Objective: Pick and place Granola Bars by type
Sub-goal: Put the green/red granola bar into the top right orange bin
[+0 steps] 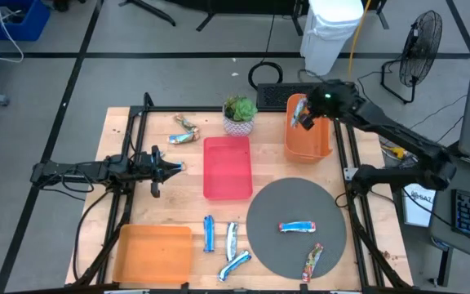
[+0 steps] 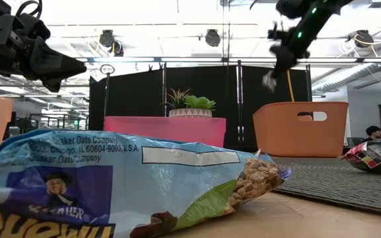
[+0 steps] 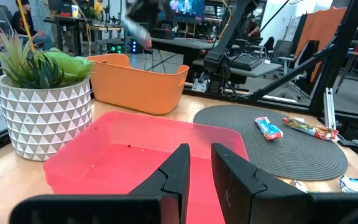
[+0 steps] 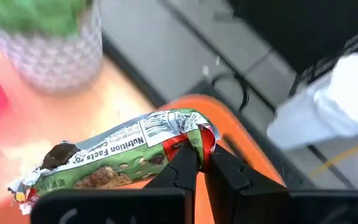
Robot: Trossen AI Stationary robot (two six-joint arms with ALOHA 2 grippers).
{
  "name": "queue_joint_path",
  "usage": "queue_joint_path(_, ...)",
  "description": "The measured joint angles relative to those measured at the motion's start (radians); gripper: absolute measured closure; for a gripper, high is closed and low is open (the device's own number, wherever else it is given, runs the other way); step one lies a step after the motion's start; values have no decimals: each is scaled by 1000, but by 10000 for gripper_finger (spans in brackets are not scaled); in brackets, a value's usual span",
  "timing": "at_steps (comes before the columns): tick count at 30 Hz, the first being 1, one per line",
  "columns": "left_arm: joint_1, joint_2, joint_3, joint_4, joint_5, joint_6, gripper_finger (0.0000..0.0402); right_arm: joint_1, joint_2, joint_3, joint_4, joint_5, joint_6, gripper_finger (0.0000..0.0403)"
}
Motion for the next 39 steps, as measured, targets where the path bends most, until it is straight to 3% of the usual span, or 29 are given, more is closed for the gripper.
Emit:
queue_joint_path(12,0,0,0,0,0,0,330,-13,180,-56,-26,0,-53,390)
queue_joint_path(26,0,0,0,0,0,0,330,-12,196,-81,13,0,-3,386)
queue_joint_path(39,0,0,0,0,0,0,330,-12,196,-82,13,0,19,283)
